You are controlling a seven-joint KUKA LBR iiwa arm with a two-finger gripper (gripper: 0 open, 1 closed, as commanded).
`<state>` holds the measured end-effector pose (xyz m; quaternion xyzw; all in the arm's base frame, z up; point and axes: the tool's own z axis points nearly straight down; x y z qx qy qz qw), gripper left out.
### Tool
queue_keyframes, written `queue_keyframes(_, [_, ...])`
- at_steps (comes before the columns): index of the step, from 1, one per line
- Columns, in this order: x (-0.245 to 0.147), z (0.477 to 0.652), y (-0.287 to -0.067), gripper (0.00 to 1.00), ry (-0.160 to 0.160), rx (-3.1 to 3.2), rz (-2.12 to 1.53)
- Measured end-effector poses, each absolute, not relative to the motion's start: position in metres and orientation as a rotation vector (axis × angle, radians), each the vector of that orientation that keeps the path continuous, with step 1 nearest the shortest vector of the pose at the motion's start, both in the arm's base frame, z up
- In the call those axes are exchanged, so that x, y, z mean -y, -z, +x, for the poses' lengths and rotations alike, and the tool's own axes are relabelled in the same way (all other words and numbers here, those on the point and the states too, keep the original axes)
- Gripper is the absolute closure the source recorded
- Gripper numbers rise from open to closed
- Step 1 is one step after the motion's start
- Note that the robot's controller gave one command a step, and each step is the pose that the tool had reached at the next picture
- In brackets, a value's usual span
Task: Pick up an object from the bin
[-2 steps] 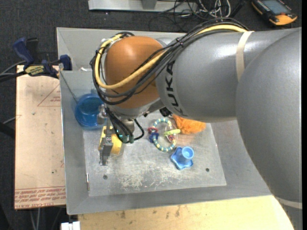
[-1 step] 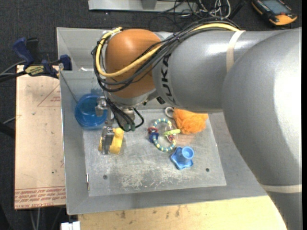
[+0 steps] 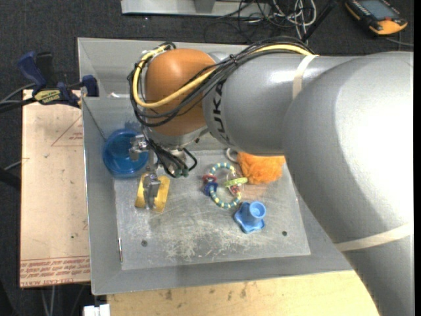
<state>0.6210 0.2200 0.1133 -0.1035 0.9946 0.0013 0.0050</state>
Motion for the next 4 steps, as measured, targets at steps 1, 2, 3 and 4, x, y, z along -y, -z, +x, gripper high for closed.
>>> queue_keyframes(1, [-0.187,0.591,-0.078,0.00,-0.001,-3.128,-0.300])
queue_keyframes(2, [-0.205,0.617,-0.075,1.00,-0.005,-3.121,-0.283])
queue_keyframes(3, [-0.205,0.617,-0.075,1.00,-0.006,-3.121,-0.282])
queue_keyframes(4, [-0.195,0.591,-0.226,1.00,-0.003,-3.114,-0.382])
